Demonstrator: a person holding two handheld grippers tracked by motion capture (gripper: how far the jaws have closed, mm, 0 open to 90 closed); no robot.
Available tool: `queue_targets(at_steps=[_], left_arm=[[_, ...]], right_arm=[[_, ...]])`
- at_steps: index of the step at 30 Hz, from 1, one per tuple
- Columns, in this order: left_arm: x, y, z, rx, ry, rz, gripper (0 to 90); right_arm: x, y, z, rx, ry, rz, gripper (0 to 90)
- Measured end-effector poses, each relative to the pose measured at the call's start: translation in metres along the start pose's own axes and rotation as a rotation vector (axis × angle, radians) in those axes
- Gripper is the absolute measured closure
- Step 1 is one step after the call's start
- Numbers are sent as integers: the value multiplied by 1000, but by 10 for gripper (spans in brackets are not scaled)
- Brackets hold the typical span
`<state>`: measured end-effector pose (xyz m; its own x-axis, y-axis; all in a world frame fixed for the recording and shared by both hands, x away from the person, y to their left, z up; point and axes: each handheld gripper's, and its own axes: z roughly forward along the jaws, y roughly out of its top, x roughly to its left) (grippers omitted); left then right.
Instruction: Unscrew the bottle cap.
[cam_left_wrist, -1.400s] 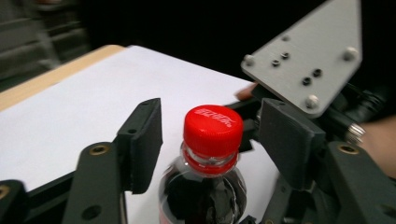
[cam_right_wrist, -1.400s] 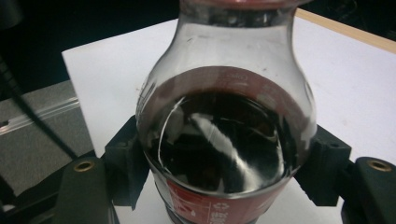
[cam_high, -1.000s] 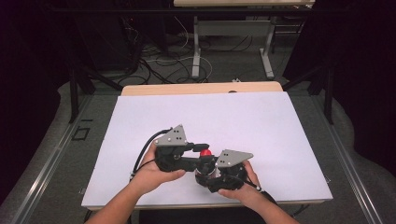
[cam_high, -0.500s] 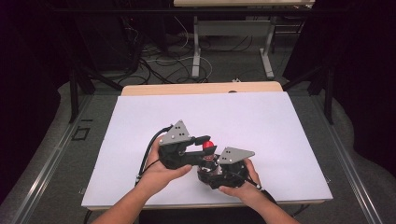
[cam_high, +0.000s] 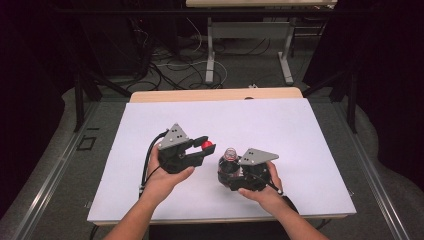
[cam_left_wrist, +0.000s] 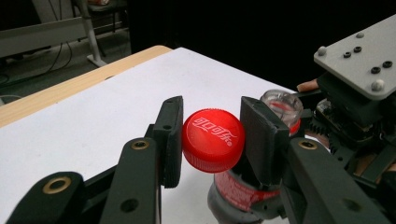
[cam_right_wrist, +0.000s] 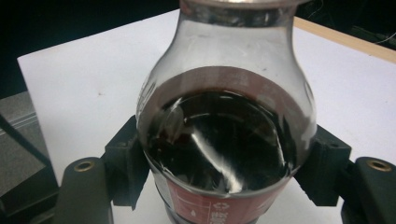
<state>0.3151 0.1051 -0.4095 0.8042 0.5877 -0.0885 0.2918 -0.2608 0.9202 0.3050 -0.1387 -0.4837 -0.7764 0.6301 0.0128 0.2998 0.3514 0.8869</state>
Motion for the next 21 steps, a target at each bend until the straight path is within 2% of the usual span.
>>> queue_targets(at_steps=[2,9,21], left_arm=[[4,-4,-2,-5,23,-7,613],[14,-18,-9,-3,49,-25,613],[19,-40,-13,-6,79,-45,613]], right_arm=[[-2,3,2,-1,-5,-6,293],[-15,15,9,3,-31,-9,293],[-44,31,29,-11,-95,41,293]])
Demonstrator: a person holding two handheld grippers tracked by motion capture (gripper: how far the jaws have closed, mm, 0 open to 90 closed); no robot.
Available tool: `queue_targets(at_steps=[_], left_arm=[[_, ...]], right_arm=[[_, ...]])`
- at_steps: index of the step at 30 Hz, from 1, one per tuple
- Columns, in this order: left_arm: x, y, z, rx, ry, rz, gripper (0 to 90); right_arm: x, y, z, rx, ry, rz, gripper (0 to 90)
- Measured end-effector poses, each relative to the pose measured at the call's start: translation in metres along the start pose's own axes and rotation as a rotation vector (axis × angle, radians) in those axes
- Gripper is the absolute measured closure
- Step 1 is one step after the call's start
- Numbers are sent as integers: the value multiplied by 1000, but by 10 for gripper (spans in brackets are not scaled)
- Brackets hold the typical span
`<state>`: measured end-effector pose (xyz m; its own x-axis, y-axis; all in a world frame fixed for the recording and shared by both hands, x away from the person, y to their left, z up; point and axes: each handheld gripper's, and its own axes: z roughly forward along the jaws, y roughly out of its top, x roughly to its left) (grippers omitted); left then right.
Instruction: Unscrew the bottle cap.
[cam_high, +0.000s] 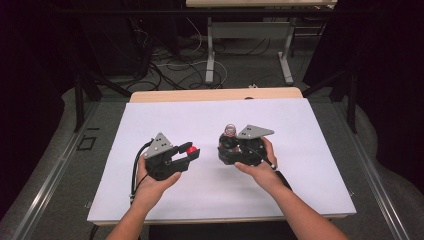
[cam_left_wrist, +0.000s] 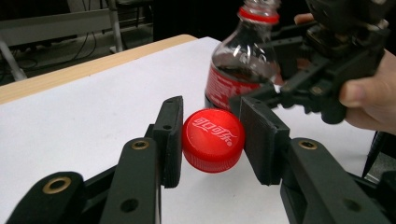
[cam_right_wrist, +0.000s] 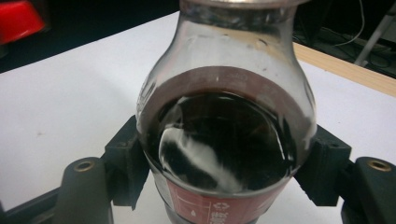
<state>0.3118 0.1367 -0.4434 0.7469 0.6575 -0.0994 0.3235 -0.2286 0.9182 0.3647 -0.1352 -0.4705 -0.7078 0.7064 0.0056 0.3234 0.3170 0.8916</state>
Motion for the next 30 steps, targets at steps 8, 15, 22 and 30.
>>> queue_targets(at_steps=[8,15,22,30], left_arm=[[-7,-20,12,28,8,9,613],[-9,-33,20,50,-12,4,613],[-8,-38,20,54,-19,-4,613],[0,-39,14,38,-1,-17,613]], right_arm=[[-13,4,18,5,-26,30,292],[-22,6,37,4,-65,27,293],[-40,4,63,8,-120,55,293],[-51,-1,87,30,-136,70,292]])
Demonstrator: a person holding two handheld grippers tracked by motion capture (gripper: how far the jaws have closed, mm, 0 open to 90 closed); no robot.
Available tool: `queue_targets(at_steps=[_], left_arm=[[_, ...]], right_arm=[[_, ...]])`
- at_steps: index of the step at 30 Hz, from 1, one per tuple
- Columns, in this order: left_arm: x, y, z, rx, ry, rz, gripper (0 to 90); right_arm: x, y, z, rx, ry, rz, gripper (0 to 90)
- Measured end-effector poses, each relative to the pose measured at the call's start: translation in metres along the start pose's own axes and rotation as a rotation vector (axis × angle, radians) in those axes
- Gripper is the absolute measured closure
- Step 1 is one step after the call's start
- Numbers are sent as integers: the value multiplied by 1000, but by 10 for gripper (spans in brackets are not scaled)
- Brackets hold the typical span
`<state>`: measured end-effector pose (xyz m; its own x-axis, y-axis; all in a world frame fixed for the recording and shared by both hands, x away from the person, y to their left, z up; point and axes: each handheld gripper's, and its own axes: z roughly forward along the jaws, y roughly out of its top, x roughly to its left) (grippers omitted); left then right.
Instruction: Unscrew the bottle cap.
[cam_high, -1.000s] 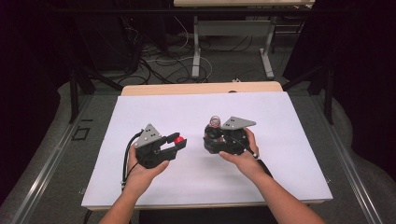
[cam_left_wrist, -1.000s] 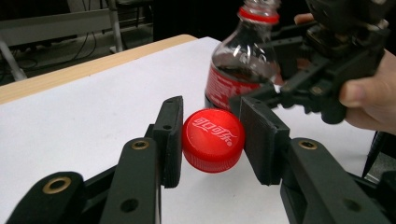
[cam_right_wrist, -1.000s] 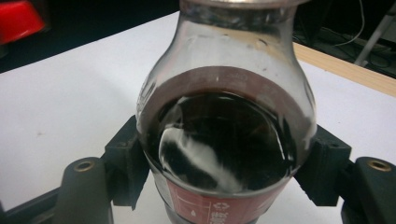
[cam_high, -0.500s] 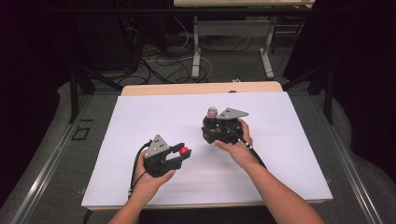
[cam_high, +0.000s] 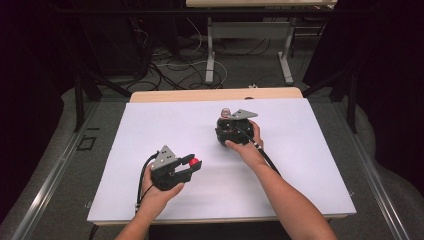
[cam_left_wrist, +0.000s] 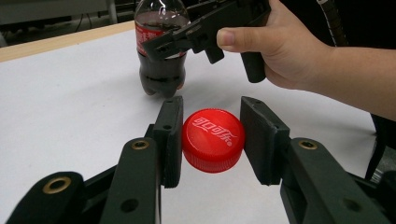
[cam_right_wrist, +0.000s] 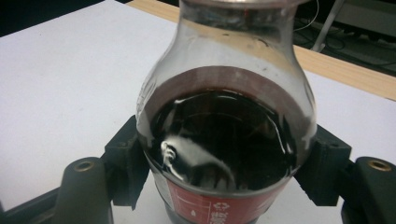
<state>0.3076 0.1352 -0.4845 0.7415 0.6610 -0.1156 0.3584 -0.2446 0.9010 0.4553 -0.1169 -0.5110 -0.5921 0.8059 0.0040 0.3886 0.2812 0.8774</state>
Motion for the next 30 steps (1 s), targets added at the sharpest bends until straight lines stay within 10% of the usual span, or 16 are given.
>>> queue_targets(at_steps=[30], left_arm=[[8,-1,-5,-4,26,-16,613]], right_arm=[[17,-10,20,-13,22,-10,281]])
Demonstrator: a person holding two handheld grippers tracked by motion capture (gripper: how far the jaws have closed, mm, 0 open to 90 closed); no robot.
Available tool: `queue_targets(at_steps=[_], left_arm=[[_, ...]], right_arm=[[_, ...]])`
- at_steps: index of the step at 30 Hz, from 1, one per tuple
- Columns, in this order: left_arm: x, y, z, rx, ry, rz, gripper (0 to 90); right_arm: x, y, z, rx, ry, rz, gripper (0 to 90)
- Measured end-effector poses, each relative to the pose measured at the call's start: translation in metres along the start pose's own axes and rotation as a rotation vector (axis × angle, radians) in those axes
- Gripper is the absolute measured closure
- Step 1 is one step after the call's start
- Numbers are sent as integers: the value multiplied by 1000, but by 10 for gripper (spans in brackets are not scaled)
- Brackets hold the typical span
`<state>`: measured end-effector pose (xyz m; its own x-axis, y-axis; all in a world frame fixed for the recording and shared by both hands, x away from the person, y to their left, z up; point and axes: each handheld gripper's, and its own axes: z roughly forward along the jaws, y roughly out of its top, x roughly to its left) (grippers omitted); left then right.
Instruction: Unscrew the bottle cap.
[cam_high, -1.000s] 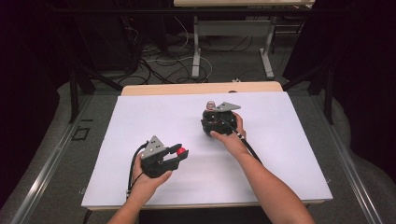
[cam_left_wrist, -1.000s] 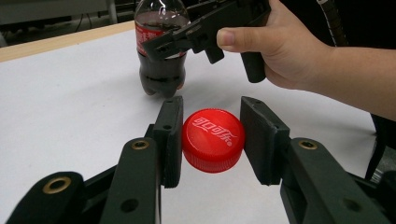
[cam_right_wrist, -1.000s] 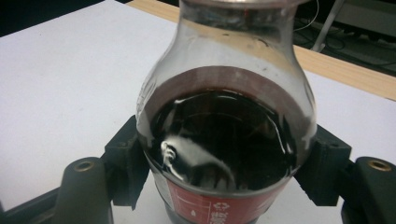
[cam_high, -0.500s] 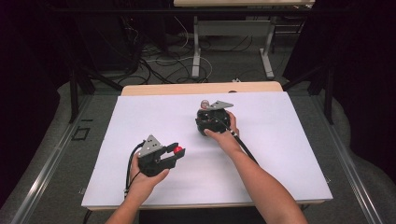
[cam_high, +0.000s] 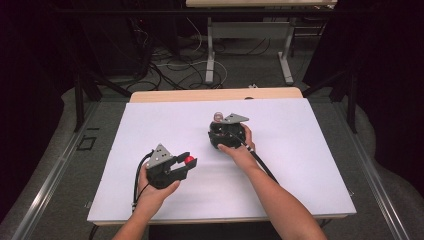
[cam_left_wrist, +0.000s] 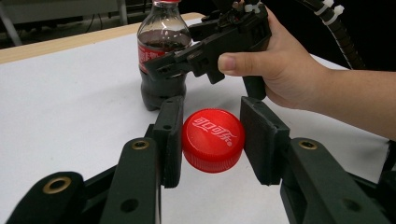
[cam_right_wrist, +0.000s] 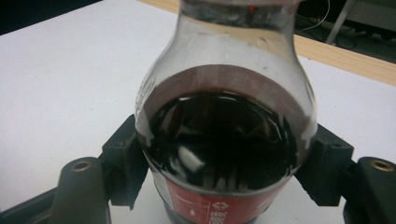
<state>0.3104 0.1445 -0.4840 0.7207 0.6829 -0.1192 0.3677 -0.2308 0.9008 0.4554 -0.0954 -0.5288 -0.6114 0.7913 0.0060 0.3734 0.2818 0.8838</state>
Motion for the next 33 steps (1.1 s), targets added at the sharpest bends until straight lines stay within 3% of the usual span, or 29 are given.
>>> queue_targets(at_steps=[13,20,22,26,33], left_arm=[[0,-1,1,-2,2,-4,613],[1,-1,2,6,2,-2,614],[1,-2,2,8,2,-3,614],[3,-3,4,12,4,-11,613],[7,-6,10,31,8,-19,613]], right_arm=[[-1,0,0,6,-3,8,262],[-2,1,-2,-13,2,54,144],[-2,2,-5,-5,-5,57,145],[-3,3,-10,-45,0,81,111],[-1,4,-30,-32,-2,69,50]])
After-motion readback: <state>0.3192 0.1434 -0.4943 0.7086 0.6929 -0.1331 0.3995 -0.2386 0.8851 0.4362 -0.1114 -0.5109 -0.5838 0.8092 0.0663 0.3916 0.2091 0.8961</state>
